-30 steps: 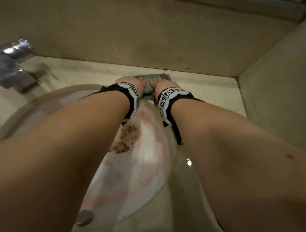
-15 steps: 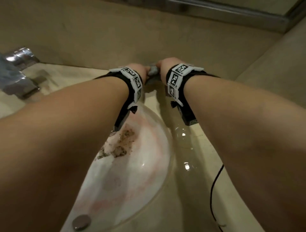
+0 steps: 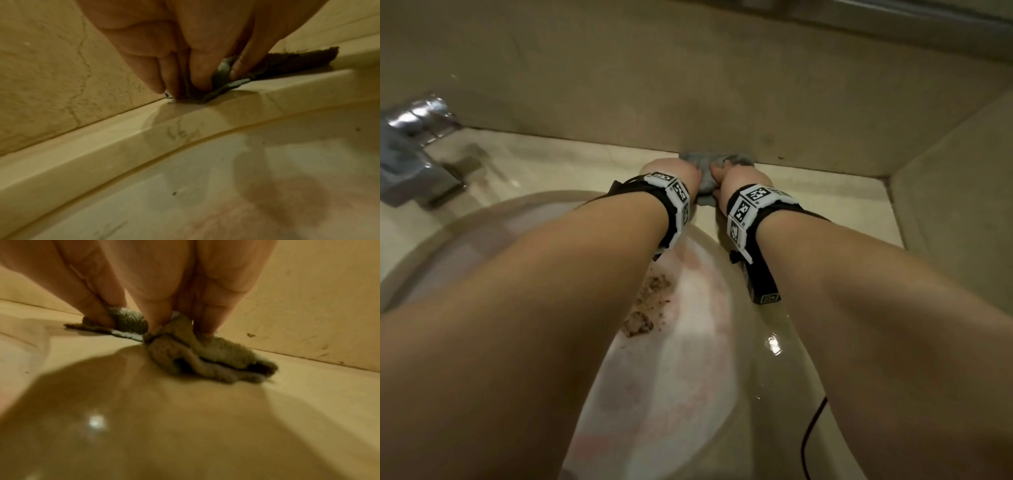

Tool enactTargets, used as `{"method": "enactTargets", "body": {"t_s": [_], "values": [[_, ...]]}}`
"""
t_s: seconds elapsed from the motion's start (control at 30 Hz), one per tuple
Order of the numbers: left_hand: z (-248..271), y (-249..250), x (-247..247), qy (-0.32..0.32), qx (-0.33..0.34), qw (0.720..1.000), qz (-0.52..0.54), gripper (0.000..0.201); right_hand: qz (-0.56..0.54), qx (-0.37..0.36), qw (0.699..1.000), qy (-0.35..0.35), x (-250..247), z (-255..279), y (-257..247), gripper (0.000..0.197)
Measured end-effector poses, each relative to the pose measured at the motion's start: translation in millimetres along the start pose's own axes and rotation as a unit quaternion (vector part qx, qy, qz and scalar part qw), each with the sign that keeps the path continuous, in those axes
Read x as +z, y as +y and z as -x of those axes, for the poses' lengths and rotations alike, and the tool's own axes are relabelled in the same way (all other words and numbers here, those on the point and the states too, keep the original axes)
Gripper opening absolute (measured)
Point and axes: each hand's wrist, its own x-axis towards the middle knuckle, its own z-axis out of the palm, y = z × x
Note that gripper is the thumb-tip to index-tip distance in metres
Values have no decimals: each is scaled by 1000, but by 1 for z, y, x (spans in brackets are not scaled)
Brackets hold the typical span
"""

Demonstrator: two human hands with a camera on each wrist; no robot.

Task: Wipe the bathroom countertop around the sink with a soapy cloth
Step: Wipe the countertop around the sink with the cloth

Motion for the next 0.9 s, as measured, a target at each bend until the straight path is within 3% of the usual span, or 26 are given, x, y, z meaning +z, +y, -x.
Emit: {"method": "enactTargets", "body": {"t_s": [0.13, 0.27, 0.73, 0.9], "values": [[9, -30, 6, 10, -13, 1000, -12, 49, 77, -62, 994, 48, 1, 3, -22, 65], [23, -61, 7, 11, -53, 998, 25, 48, 88, -99, 989, 69, -5, 6, -56, 62], [56, -112, 27, 53, -80, 993, 69, 41, 137, -124, 981, 56, -7, -14, -130, 71], [55, -127, 36, 45, -89, 993, 68, 44, 153, -146, 971, 111, -9, -10, -145, 45]]}}
